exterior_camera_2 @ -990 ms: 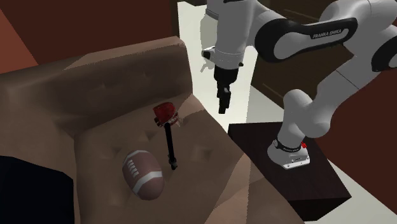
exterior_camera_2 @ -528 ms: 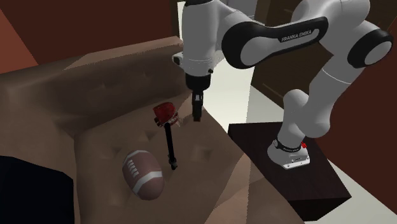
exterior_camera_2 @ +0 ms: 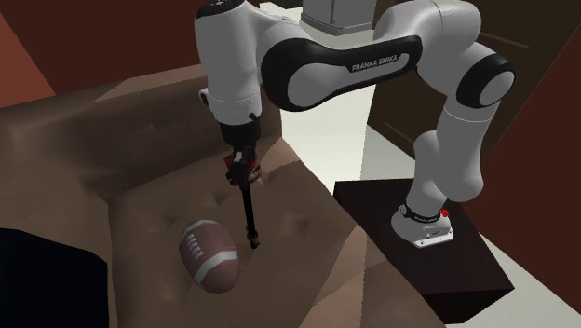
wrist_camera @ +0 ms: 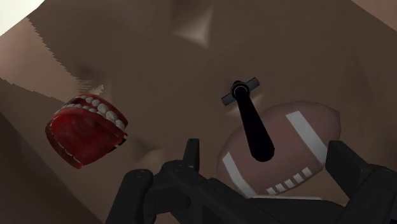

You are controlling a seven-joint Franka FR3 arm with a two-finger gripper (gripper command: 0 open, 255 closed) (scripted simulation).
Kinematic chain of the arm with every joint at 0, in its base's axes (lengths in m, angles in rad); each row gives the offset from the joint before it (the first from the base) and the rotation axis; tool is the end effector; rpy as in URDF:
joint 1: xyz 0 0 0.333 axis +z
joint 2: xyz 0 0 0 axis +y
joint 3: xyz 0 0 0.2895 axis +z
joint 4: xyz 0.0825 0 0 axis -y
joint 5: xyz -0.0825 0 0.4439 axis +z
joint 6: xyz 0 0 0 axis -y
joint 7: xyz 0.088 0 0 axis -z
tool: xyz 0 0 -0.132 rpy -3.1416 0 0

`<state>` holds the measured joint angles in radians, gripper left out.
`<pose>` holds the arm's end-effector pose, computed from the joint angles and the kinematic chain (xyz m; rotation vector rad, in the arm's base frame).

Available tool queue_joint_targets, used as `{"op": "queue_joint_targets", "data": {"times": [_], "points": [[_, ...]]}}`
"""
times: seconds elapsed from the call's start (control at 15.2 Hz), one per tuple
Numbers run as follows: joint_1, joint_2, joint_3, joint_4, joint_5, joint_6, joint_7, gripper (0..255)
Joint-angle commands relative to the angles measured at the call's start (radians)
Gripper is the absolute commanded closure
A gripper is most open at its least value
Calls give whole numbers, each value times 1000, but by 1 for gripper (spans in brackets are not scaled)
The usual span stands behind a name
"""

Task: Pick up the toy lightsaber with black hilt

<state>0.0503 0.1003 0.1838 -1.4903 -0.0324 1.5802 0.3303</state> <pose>0.6273 0.1405 0.5546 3.1220 -0.1509 -0.0070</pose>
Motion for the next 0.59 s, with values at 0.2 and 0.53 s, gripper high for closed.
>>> {"op": "queue_joint_targets", "data": {"times": [0.2, 0.53], "points": [[4, 19, 2, -27, -5, 43, 10, 0], [3, 11, 2, -86, -3, 94, 10, 0]]}}
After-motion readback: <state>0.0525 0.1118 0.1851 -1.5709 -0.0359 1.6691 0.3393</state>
